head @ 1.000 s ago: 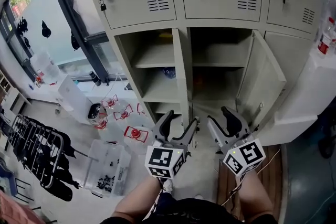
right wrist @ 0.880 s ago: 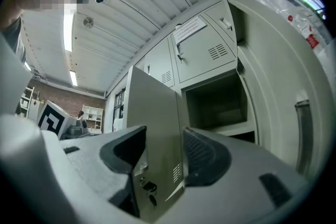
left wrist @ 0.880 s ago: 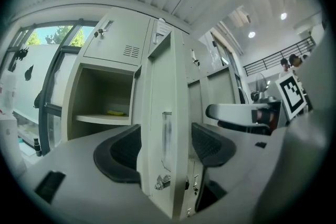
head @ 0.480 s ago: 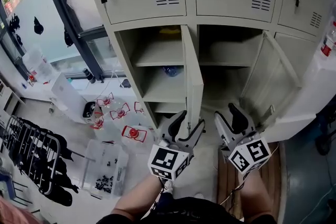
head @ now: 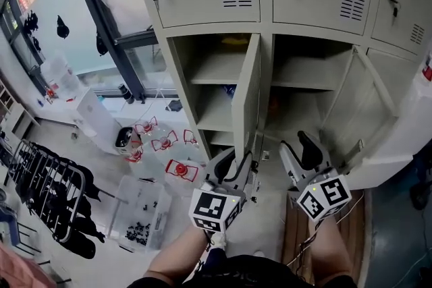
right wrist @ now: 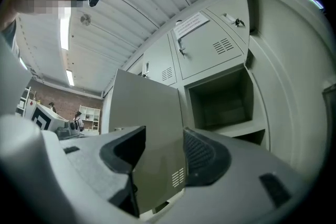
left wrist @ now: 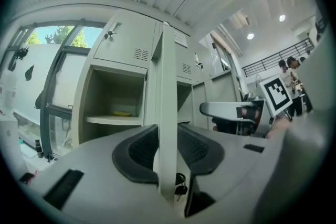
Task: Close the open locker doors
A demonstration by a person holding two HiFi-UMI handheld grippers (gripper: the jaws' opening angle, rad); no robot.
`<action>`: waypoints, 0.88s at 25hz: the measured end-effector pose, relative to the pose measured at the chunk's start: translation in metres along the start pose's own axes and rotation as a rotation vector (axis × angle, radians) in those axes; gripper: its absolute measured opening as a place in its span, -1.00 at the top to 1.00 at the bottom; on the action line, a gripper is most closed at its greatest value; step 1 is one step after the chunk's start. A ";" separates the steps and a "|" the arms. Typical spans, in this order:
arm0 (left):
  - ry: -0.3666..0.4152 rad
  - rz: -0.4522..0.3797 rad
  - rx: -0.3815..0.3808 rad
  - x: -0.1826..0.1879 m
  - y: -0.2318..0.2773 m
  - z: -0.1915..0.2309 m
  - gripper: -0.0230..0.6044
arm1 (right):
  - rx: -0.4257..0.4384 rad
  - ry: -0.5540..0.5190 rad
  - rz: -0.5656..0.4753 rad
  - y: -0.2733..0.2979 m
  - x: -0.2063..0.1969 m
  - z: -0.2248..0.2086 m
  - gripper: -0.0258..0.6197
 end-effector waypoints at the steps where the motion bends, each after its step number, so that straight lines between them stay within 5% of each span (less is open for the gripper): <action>1: -0.003 0.003 0.012 0.000 -0.002 0.004 0.59 | 0.004 -0.002 0.001 0.002 0.000 0.002 0.27; 9: -0.023 0.002 0.103 0.003 -0.009 0.035 0.60 | 0.036 -0.031 -0.004 0.024 0.011 0.011 0.27; 22: -0.019 0.001 0.149 0.005 -0.006 0.097 0.53 | 0.040 -0.024 -0.003 0.078 0.008 0.028 0.27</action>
Point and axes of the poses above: the fingertips, and each gripper's own axes: y forward along the fingers, z to its left, x out of its top, the point moved 10 cm from there along -y, backward along the fingers, and after that the axes turned 3 degrees about z, right-handed, at the moved point
